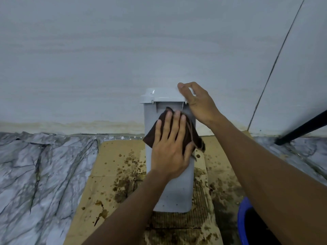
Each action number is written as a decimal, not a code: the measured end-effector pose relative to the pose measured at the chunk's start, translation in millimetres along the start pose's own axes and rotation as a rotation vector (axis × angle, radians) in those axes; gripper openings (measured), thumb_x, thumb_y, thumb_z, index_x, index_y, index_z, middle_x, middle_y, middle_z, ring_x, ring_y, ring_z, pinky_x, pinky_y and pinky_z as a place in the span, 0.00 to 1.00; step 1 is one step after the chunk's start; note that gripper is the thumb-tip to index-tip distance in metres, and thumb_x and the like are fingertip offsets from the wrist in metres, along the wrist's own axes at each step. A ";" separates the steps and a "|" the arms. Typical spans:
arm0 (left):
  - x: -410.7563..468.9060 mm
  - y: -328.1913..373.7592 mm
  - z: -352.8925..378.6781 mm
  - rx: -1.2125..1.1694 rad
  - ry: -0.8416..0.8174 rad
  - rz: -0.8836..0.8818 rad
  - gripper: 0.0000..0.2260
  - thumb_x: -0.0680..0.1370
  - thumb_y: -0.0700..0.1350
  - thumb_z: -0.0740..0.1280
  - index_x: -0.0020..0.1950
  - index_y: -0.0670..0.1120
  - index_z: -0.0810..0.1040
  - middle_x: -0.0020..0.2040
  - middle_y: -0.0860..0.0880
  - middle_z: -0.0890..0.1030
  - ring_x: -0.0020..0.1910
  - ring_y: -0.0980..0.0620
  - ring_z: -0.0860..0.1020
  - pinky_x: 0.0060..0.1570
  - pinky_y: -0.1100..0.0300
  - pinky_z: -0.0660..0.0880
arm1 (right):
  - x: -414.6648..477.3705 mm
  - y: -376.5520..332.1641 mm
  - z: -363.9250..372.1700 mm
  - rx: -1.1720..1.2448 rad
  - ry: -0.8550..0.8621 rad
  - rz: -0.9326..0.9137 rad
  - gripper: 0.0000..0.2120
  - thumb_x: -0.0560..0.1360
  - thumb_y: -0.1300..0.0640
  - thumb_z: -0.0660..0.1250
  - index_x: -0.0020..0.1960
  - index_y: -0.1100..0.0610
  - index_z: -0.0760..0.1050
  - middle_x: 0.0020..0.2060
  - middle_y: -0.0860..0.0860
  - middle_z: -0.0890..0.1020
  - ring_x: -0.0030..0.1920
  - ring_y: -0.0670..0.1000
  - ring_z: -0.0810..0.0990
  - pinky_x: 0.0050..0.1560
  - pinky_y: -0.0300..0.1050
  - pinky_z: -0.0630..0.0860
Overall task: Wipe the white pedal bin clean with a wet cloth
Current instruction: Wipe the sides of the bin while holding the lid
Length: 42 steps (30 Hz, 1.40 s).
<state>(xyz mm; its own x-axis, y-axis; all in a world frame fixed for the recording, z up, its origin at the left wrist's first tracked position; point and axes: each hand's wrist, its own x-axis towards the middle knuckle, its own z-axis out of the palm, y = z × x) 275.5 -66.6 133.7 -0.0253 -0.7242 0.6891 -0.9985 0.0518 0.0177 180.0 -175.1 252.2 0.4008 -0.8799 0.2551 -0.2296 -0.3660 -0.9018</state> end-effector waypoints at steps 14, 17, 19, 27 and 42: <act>-6.5 -8.1 0.0 -0.016 0.022 -0.060 0.31 0.85 0.60 0.55 0.85 0.47 0.55 0.85 0.43 0.52 0.84 0.41 0.48 0.80 0.38 0.46 | 0.9 2.8 10.7 0.039 0.075 -0.057 0.32 0.61 0.29 0.75 0.56 0.48 0.76 0.55 0.47 0.81 0.55 0.48 0.80 0.58 0.48 0.79; -30.6 -6.2 6.4 -0.020 -0.024 0.080 0.30 0.86 0.58 0.57 0.84 0.48 0.56 0.85 0.43 0.52 0.84 0.40 0.49 0.80 0.38 0.46 | 2.0 3.0 8.8 0.067 0.087 -0.029 0.30 0.60 0.30 0.76 0.54 0.46 0.76 0.54 0.45 0.81 0.52 0.45 0.81 0.50 0.40 0.78; -66.1 -7.6 10.3 -0.012 -0.109 0.216 0.29 0.86 0.58 0.56 0.84 0.49 0.55 0.85 0.44 0.51 0.84 0.40 0.50 0.81 0.40 0.44 | 2.9 2.2 8.8 0.088 0.086 -0.012 0.30 0.59 0.30 0.76 0.53 0.45 0.77 0.54 0.45 0.81 0.52 0.45 0.82 0.48 0.38 0.77; -131.3 -40.0 6.2 0.102 -0.312 0.673 0.28 0.87 0.58 0.51 0.85 0.49 0.53 0.85 0.46 0.49 0.84 0.45 0.49 0.82 0.45 0.41 | -0.3 -1.2 12.0 0.112 0.072 0.009 0.30 0.58 0.29 0.76 0.52 0.44 0.76 0.54 0.45 0.81 0.52 0.45 0.81 0.46 0.37 0.75; -135.8 1.6 17.3 0.106 -0.361 0.640 0.25 0.87 0.56 0.52 0.82 0.46 0.63 0.84 0.44 0.57 0.84 0.43 0.48 0.81 0.42 0.37 | -1.3 -1.1 12.0 0.107 0.071 0.021 0.27 0.58 0.29 0.76 0.50 0.41 0.75 0.51 0.42 0.79 0.48 0.41 0.79 0.45 0.35 0.73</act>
<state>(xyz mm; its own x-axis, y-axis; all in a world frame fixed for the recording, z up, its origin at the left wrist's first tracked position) 276.5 19.9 27.6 -0.6002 -0.7565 0.2599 -0.7819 0.4864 -0.3900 190.4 -169.9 248.7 0.3322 -0.9077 0.2564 -0.1395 -0.3162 -0.9384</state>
